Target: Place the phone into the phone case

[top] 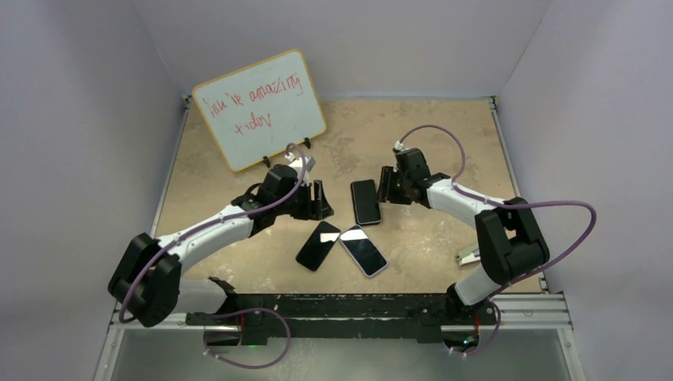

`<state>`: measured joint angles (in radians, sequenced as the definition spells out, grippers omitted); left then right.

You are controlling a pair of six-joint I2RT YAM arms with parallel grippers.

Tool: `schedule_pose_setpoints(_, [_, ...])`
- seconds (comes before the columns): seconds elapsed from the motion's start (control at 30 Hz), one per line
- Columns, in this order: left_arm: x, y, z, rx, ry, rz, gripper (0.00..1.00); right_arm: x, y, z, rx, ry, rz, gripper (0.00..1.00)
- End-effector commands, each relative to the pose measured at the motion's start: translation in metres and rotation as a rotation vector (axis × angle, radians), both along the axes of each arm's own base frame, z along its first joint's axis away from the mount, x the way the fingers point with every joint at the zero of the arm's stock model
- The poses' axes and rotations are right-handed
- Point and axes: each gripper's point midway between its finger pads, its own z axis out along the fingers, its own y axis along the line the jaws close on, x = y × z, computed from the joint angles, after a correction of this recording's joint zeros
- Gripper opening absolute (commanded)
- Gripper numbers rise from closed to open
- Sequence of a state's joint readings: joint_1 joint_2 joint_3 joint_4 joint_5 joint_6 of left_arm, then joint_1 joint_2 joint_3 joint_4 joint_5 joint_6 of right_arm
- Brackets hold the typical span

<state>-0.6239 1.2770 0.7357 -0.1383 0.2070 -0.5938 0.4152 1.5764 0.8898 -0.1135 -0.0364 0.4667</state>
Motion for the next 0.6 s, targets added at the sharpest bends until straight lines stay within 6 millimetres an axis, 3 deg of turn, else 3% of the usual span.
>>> schedule_pose_setpoints(0.0, [0.028, -0.028, 0.010, -0.147, -0.048, 0.039, 0.57, 0.004, 0.021, 0.009, 0.149, -0.034, 0.070, 0.59])
schedule_pose_setpoints(0.13, [0.040, -0.041, -0.006, -0.174, 0.000, 0.044, 0.54, 0.004, 0.030, 0.000, 0.212, -0.021, 0.083, 0.69])
schedule_pose_setpoints(0.27, [0.053, -0.037, -0.018, -0.177, 0.034, 0.122, 0.49, 0.002, 0.034, 0.002, 0.270, -0.047, 0.068, 0.78])
schedule_pose_setpoints(0.4, [0.062, -0.037, -0.023, -0.207, 0.043, 0.148, 0.53, 0.000, 0.033, 0.005, 0.307, -0.070, 0.029, 0.81])
schedule_pose_setpoints(0.57, [0.070, -0.046, -0.044, -0.225, 0.096, 0.145, 0.52, 0.000, 0.042, -0.005, 0.347, -0.033, 0.038, 0.82])
